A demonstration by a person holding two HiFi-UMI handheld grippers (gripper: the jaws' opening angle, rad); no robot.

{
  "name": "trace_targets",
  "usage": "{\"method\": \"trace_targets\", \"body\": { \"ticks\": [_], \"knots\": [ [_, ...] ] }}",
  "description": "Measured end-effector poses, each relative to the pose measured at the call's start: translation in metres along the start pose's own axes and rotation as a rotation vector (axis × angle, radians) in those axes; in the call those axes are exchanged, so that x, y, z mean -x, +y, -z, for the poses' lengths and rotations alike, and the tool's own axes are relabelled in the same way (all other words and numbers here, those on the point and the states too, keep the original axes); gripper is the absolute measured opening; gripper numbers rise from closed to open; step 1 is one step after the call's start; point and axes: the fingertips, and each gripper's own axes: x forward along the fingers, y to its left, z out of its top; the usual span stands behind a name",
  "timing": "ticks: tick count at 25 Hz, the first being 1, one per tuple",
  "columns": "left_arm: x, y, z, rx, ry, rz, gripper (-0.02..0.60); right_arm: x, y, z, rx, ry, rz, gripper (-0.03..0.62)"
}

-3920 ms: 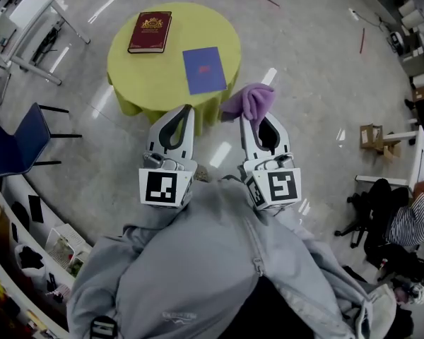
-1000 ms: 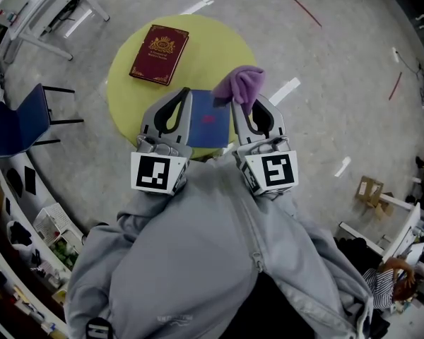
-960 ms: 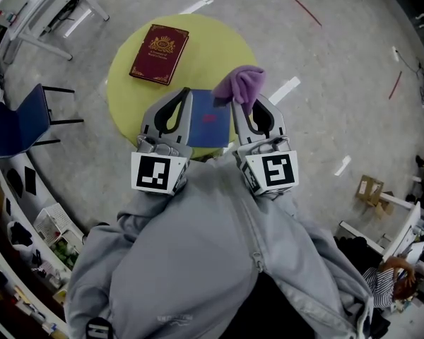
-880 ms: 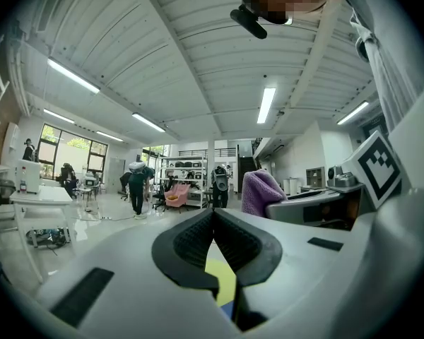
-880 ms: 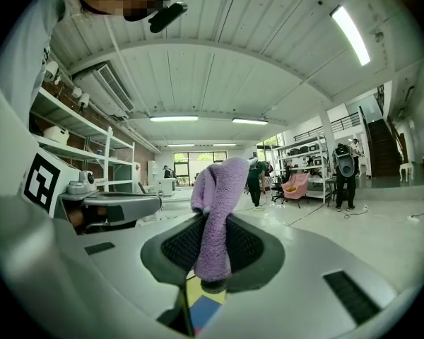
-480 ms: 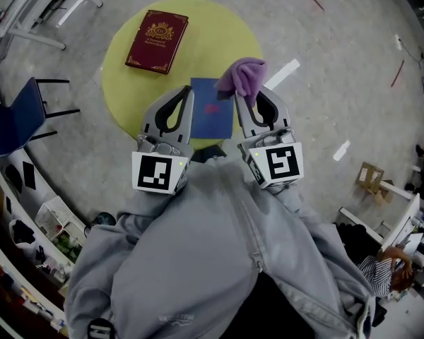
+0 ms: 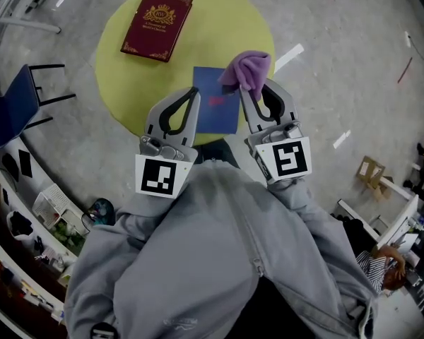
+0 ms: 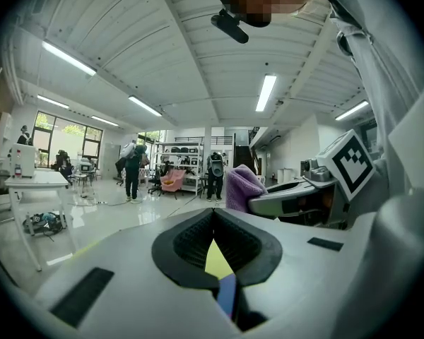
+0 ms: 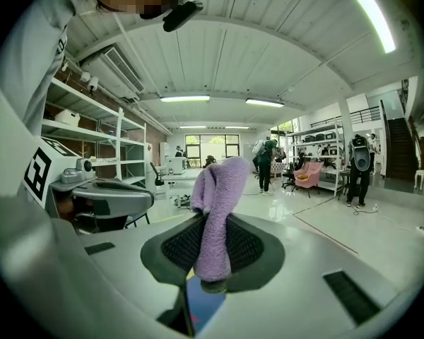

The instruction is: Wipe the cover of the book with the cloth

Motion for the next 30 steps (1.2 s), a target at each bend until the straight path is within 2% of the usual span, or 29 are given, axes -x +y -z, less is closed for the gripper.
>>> {"method": "trace_targets", "body": {
  "ticks": [4, 13, 16, 19, 23, 30],
  "knots": [
    [-0.002, 0.006, 0.024, 0.006, 0.033, -0.011, 0.018, -0.014, -0.002, 0.015, 0.024, -0.003, -0.033, 0.086],
    [-0.002, 0.006, 0.079, 0.0, 0.119, -0.004, 0.018, -0.035, 0.004, 0.05, 0.155, 0.083, -0.129, 0.086],
    [-0.002, 0.006, 0.098, -0.001, 0.146, 0.0, 0.018, -0.043, 0.009, 0.063, 0.219, 0.128, -0.174, 0.086],
    [0.001, 0.006, 0.118, 0.011, 0.182, -0.001, 0.018, -0.051, 0.011, 0.076, 0.225, 0.185, -0.212, 0.086],
    [0.004, 0.007, 0.143, 0.068, 0.231, -0.009, 0.018, -0.06, 0.013, 0.092, 0.306, 0.265, -0.25, 0.085],
    [0.013, 0.006, 0.186, 0.044, 0.334, 0.003, 0.017, -0.075, 0.017, 0.109, 0.417, 0.362, -0.308, 0.086]
  ]
}}
